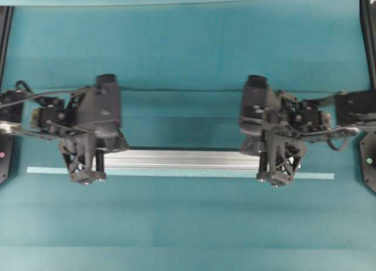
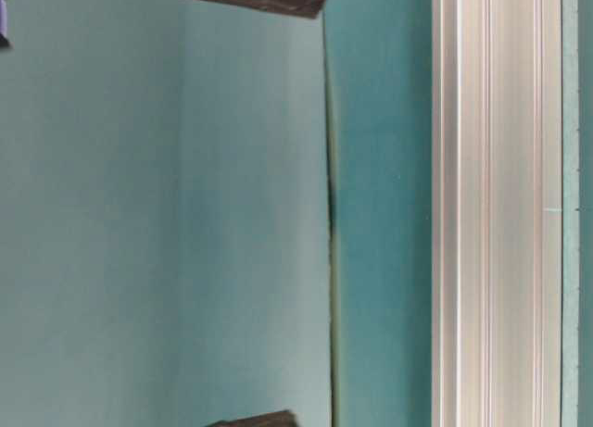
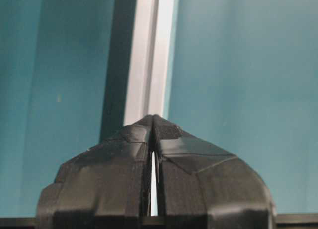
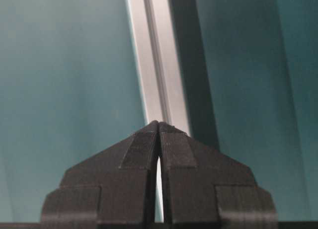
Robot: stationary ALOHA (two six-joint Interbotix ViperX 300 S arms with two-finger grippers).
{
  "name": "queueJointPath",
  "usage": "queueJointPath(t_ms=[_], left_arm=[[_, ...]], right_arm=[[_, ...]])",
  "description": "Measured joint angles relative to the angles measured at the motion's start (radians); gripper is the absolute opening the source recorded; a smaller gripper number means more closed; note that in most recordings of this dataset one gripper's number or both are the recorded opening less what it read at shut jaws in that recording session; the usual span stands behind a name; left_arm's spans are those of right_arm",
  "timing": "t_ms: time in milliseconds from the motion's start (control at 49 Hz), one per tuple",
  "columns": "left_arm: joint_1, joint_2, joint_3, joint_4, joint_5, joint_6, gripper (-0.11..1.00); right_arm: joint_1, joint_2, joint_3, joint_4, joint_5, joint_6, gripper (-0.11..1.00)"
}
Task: Lift the metal rail with both hands.
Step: 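Lower both grippers around the rail near each end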
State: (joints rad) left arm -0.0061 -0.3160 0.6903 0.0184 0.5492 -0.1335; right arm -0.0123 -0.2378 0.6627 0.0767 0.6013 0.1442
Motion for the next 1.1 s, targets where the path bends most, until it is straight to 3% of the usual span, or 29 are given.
queueJointPath(t_ms=[347, 797, 878, 960, 1103], left_arm=[[-0.003, 0.081, -0.054, 0.0, 0.08, 0.038, -0.01], [-0.003, 0.106, -0.04, 0.002, 0.1, 0.064, 0.01], [-0.003, 0.117, -0.04, 0.002, 0.098, 0.063, 0.11], [-0.003, 0.123, -0.041, 0.0, 0.1, 0.063, 0.29], [-0.003, 0.135, -0.044, 0.002, 0.098, 0.067, 0.74]], right_arm=[[0.002, 0.123, -0.1, -0.011, 0.149, -0.002, 0.02], [0.005, 0.144, -0.115, -0.011, 0.16, -0.005, 0.02], [0.005, 0.147, -0.115, -0.011, 0.163, -0.006, 0.06], [0.005, 0.15, -0.115, -0.011, 0.161, -0.006, 0.18], [0.005, 0.161, -0.115, -0.011, 0.161, -0.008, 0.58]])
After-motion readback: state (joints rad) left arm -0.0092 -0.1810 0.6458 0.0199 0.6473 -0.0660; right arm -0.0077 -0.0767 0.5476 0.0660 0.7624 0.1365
